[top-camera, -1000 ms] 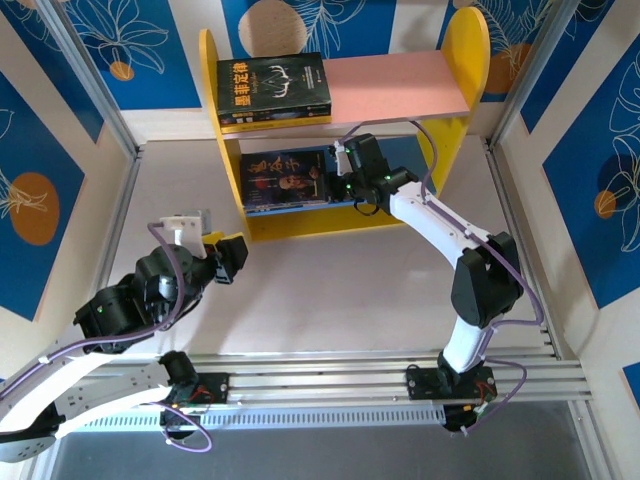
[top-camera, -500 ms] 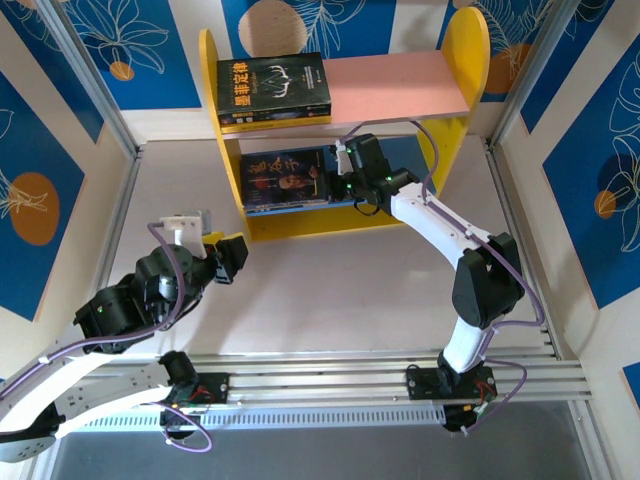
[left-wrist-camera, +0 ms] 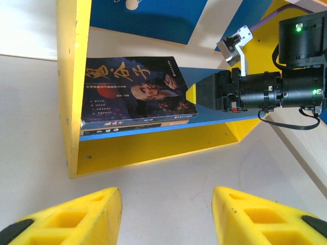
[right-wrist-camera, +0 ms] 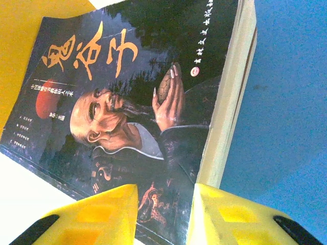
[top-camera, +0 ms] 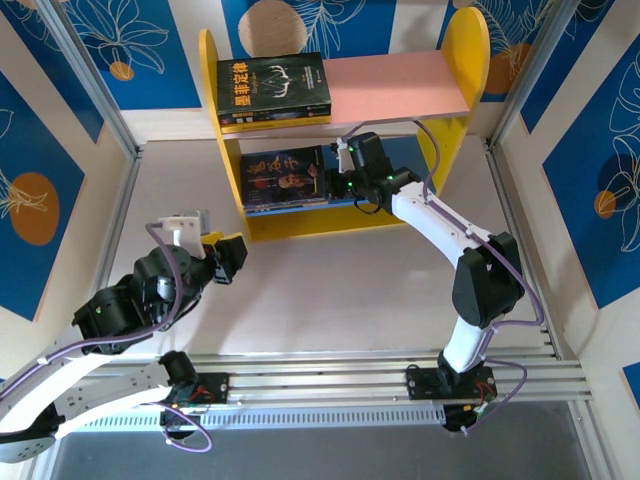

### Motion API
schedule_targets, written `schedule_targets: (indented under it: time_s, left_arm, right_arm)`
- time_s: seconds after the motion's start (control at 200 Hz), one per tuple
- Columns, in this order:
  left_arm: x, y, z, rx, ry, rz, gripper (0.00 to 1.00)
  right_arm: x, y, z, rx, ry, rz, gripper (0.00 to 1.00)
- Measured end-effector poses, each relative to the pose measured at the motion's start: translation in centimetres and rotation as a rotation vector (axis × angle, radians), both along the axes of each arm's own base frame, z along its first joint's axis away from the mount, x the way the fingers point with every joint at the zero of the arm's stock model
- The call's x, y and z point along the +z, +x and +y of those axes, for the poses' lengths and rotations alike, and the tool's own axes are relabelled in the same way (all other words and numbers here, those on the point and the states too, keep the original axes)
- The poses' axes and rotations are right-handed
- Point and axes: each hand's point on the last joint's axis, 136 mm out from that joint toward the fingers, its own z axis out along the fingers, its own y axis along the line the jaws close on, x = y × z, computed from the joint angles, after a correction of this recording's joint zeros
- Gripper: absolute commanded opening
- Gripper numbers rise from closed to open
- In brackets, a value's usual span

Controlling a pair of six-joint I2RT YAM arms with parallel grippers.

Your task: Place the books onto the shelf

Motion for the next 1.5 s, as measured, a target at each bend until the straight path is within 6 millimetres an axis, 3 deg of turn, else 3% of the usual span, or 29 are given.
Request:
schedule_targets:
  time_s: [1.496]
  left_arm:
    - [0.2, -0.2, 0.3, 0.000, -0.008, -0.006, 0.51]
  right_arm:
    - [-0.4, 1.2, 0.3, -0.097, 0.109, 0.066, 0.34]
